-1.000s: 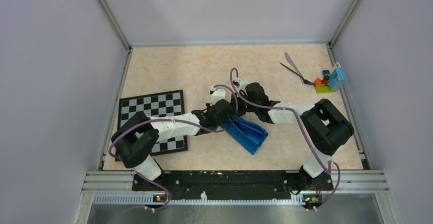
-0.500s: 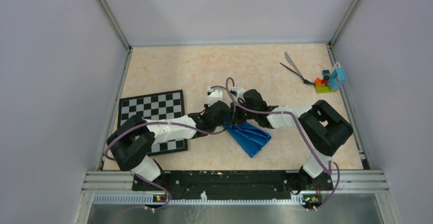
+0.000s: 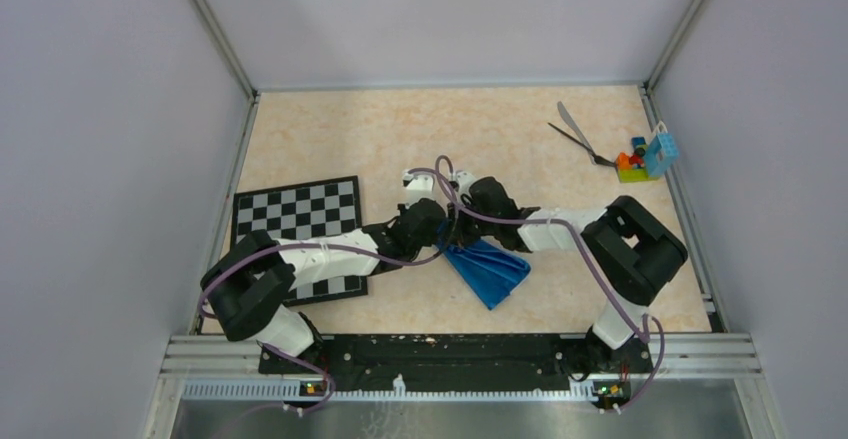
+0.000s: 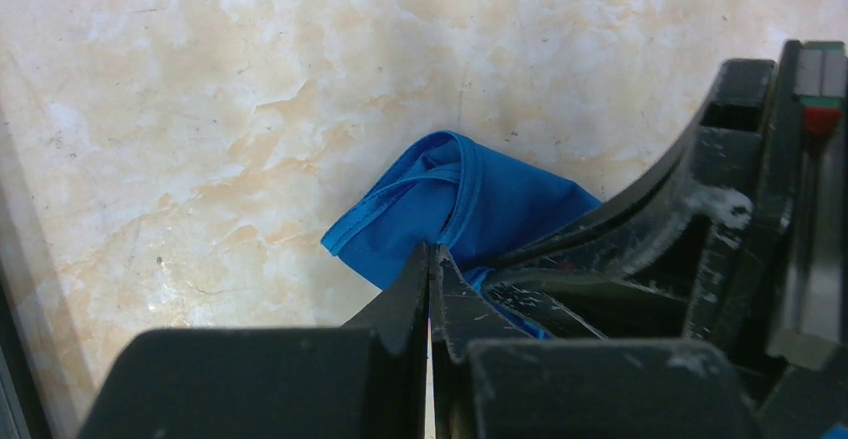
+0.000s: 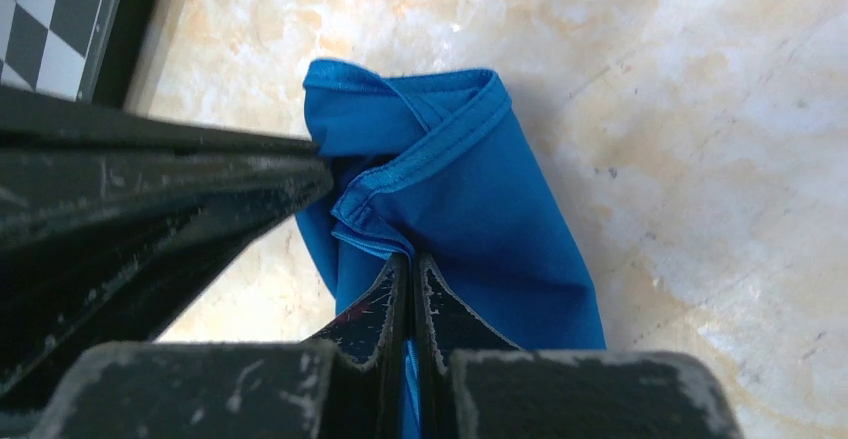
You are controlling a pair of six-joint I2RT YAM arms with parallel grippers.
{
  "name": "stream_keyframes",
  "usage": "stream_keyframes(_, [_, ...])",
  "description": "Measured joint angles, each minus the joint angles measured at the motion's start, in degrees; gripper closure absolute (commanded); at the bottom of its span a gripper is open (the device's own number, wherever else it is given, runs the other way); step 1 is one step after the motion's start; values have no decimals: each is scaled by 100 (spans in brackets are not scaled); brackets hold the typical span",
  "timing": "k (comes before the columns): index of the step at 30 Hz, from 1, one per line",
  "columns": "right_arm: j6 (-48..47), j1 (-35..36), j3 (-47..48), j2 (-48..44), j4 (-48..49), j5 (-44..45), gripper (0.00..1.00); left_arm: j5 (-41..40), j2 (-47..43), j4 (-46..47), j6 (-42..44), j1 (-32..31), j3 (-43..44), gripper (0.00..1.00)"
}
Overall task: Fold the napkin into a case and place the utensils inside
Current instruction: Grasp the top corner of the smaller rectangle folded napkin from the folded napkin.
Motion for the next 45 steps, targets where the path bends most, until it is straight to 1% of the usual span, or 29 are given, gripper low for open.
stream_keyframes(4, [149,24,238,153,-2,48,100,103,-9,70,15,-2,-4,100])
stream_keyframes(8, [566,33,323,302,223,9,100,181,-4,72,-66,-2,-4,100])
stream_keyframes(10, [846,35,308,361,481,-15,100,212,-2,63,-149,-4,-4,100])
stream_keyframes(16, [1740,28,33,654,1714,-7,100,133,4,-131,-398,2,-4,100])
stream_keyframes(19, [2009,28,-48,822,2081,-116,100,120,9,-313,-531,22,-4,100])
stream_keyframes(20, [2068,28,-61,901,2225,-153,100,120,24,-420,-590,42,15,98])
stream_keyframes(23, [2173,37,-76,1182,2592,-243,100,149,249,-824,-715,127,243,87])
stream_keyframes(28, [2190,39,-291,1316,3093,-260,100,328,378,-1259,-813,286,413,60])
stream_keyframes(30, [2159,39,-330,1316,3156,-260,100,459,302,-1342,-824,372,407,53])
stream_keyframes(32, [2118,48,-332,1314,3158,-258,100,584,111,-1392,-863,470,343,50])
stream_keyframes(33, [2085,55,-332,1314,3154,-258,100,621,-50,-1429,-885,514,282,52])
stream_keyframes(34, [2048,61,-330,1307,3147,-258,100,678,-264,-1467,-918,575,188,56])
stream_keyframes(35, [2024,66,-330,1307,3139,-258,100,745,-490,-1488,-955,647,81,63])
stream_keyframes(37, [1974,66,-321,1294,3106,-260,100,911,-885,-1453,-1045,820,-166,71])
stream_keyframes(39, [1930,66,-321,1276,3080,-269,100,1086,-1102,-1283,-1123,1010,-457,80])
stream_keyframes(42, [1891,74,-321,1222,2970,-280,100,1379,-981,-1078,-1261,1244,-802,85])
stream_keyframes(45, [1847,105,-321,1117,2761,-302,100,1639,-584,-973,-1294,1261,-841,88])
